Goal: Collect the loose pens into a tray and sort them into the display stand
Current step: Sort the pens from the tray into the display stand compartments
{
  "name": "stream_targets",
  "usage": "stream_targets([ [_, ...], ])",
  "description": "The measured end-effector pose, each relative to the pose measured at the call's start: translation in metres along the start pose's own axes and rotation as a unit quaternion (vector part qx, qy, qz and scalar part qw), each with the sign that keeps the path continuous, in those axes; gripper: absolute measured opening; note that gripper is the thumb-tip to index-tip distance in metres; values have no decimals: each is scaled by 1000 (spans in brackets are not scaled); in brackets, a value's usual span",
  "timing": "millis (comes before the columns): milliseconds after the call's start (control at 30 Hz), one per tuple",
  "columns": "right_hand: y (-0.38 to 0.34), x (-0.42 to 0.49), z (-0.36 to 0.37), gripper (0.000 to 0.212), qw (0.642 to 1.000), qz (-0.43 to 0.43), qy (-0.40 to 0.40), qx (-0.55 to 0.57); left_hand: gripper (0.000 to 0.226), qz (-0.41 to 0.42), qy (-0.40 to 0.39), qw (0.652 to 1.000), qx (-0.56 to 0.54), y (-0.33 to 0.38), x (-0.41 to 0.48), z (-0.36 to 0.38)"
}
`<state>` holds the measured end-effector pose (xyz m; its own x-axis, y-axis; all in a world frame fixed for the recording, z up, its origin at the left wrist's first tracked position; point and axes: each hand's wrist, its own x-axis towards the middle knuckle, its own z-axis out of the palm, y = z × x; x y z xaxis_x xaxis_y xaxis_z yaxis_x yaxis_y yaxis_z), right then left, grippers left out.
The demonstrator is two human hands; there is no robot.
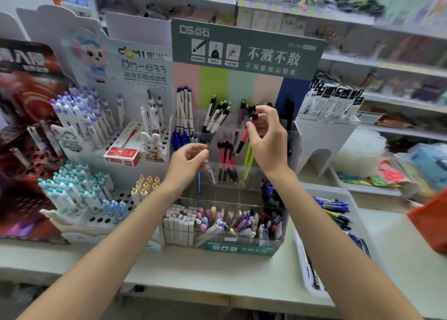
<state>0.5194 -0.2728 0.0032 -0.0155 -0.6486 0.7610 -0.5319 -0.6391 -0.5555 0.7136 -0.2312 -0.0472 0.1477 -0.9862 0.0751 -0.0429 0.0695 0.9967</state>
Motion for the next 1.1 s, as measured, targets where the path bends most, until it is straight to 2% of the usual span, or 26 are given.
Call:
stream_targets([
  [100,16,-5,0,33,998,-11,-24,-58,14,-5,10,1000,-8,0,0,-1],
  [267,30,-33,17,39,974,-1,-194,-116,15,-20,16,1000,8,-6,-5,-2],
  [333,31,-39,19,45,965,-7,-227,-130,14,-19,19,999,24,-7,-8,-5],
  [467,32,-39,10,53,973,-4,-195,-123,11,-14,30,998,59,-7,-14,-3],
  [800,54,-80,-54,30,980,12,-160,-118,11,-23,36,993,114,-8,-43,49],
  [933,78,-97,-106,26,980,16,-159,-116,11,-46,43,992,112,-14,-68,100],
  [1100,125,-124,-195,25,974,56,-187,-110,8,-66,46,993,84,-22,-103,204],
])
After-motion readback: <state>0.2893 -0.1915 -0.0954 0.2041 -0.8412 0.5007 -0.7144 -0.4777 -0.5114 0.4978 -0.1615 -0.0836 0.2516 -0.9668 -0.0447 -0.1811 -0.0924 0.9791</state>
